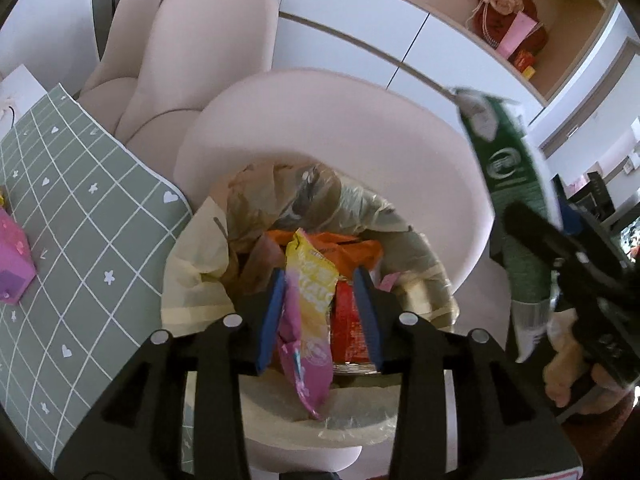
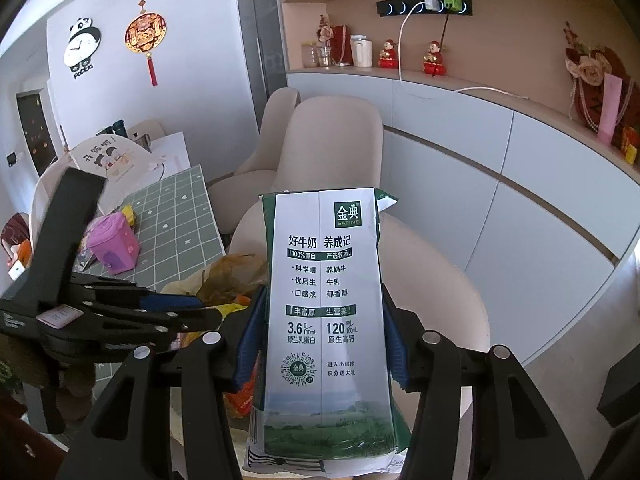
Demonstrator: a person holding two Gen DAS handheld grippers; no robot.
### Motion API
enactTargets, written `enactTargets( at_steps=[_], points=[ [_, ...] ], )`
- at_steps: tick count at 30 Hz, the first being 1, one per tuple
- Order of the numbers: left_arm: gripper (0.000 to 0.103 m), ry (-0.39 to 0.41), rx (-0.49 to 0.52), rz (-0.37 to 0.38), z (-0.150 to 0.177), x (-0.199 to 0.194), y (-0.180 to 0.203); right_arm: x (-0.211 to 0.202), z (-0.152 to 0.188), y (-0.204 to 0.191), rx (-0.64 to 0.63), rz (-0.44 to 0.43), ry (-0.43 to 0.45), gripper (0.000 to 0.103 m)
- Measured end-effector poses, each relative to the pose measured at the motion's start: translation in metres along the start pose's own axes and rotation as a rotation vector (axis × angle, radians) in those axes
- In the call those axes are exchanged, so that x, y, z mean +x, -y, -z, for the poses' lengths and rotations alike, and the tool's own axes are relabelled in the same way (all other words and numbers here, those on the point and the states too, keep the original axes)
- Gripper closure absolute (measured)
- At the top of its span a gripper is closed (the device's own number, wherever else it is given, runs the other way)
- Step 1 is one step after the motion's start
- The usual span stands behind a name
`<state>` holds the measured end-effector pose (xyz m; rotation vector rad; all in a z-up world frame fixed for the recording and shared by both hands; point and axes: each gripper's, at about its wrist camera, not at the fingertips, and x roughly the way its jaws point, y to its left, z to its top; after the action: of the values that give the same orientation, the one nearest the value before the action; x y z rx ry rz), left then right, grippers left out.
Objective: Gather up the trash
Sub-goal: 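Carry the chip bag and milk carton over the bin and open both tools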
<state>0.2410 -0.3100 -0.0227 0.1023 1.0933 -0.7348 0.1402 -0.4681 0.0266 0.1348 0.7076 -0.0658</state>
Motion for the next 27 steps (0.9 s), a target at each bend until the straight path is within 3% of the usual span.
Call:
enactTargets(
  at_steps=[4, 13, 25, 27],
  points=[
    [0.067, 0.051, -0.018, -0.006, 0.001, -0.023, -0.006, 0.009, 0.001, -0.004, 0.003, -0.016, -0.019, 0.053],
    [0.067, 0.121, -0.073, -0.109, 0.017, -0.057, -0.043, 0.075, 0.027, -0.042, 0.11, -0.045, -0.198, 0.053],
    [0.067, 0.118, -0.154, -0.121, 0.051, -0.079, -0.104, 0.111, 0.022, -0.065, 0.169, -0.022, -0.283, 0.053],
    [0.067, 0.118, -0.168, -0.122, 0.054, -0.082, -0.113, 0.117, 0.018, -0.065, 0.17, 0.018, -0.298, 0.053]
  ],
)
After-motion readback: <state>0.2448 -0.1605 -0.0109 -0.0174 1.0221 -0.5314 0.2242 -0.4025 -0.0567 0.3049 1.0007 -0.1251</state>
